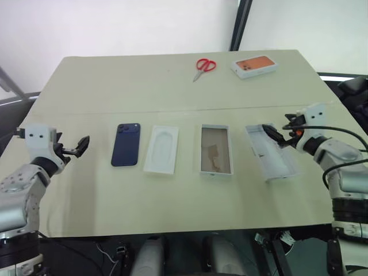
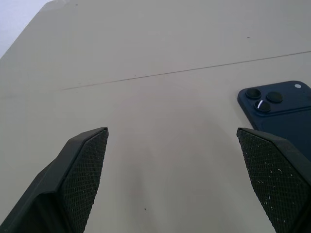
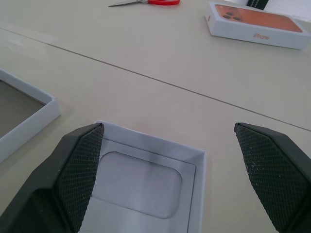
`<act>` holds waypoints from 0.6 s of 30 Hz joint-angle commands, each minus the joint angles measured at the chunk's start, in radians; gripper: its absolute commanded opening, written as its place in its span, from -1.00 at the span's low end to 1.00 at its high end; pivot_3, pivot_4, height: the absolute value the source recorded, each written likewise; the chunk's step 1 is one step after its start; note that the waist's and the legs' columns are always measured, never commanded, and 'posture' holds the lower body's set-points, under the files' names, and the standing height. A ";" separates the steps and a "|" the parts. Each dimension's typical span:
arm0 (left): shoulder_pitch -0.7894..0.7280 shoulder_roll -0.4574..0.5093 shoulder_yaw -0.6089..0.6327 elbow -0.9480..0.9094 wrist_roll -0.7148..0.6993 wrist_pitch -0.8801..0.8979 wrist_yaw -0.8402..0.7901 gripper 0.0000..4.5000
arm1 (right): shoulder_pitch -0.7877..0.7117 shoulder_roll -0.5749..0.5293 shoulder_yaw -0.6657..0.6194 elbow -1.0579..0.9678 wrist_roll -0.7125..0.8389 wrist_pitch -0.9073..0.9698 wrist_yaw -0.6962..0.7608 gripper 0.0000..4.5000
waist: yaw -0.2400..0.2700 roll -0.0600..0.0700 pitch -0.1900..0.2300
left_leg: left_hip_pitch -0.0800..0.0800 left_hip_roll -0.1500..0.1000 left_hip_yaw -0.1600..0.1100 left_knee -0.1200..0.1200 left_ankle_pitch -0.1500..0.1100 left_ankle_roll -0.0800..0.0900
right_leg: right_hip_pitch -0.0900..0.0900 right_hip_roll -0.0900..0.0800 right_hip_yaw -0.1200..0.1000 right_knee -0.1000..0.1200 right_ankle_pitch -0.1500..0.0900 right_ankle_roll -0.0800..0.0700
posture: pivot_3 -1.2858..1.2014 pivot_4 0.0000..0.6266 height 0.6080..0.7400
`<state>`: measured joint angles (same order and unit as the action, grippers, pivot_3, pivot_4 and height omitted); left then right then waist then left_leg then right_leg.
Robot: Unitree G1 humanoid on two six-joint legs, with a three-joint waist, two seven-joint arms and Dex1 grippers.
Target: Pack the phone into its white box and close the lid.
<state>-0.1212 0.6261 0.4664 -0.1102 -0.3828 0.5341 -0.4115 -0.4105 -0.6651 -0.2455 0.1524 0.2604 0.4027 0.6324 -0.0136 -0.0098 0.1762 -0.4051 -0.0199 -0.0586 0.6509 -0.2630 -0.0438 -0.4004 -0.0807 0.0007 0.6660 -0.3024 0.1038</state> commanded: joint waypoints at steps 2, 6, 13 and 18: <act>-0.008 0.004 0.030 -0.021 -0.009 -0.020 0.008 0.97 | -0.036 -0.003 0.007 -0.023 0.007 -0.022 0.008 1.00 | 0.000 0.000 0.000 | 0.000 0.000 0.000 0.000 0.000 0.000 | 0.000 0.000 0.000 0.000 0.000 0.000 | 0.03 -0.52 1.00; -0.003 -0.007 0.031 -0.025 -0.009 -0.024 0.015 0.97 | -0.047 0.010 0.014 -0.018 0.007 -0.028 -0.002 1.00 | 0.000 0.000 0.000 | 0.000 0.000 0.000 0.000 0.000 0.000 | 0.000 0.000 0.000 0.000 0.000 0.000 | 0.03 -0.52 1.00; 0.009 -0.023 0.022 -0.080 -0.022 0.000 0.030 0.97 | -0.071 0.027 0.049 -0.002 0.002 -0.035 0.015 1.00 | 0.000 0.000 0.000 | 0.000 0.000 0.000 0.000 0.000 0.000 | 0.000 0.000 0.000 0.000 0.000 0.000 | 0.03 -0.52 1.00; 0.001 -0.063 -0.015 -0.135 -0.039 0.015 0.044 0.97 | -0.090 0.043 0.072 -0.076 0.031 -0.010 0.029 1.00 | 0.000 0.000 0.000 | 0.000 0.000 0.000 0.000 0.000 0.000 | 0.000 0.000 0.000 0.000 0.000 0.000 | 0.03 -0.52 1.00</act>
<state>-0.1116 0.5638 0.4512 -0.1988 -0.4071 0.5450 -0.3750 -0.4739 -0.6260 -0.1666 0.1455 0.2626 0.3955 0.6535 -0.0133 -0.0098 0.1761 -0.4052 -0.0199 -0.0588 0.6510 -0.2630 -0.0438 -0.4004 -0.0809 0.0007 0.6660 -0.3024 0.1038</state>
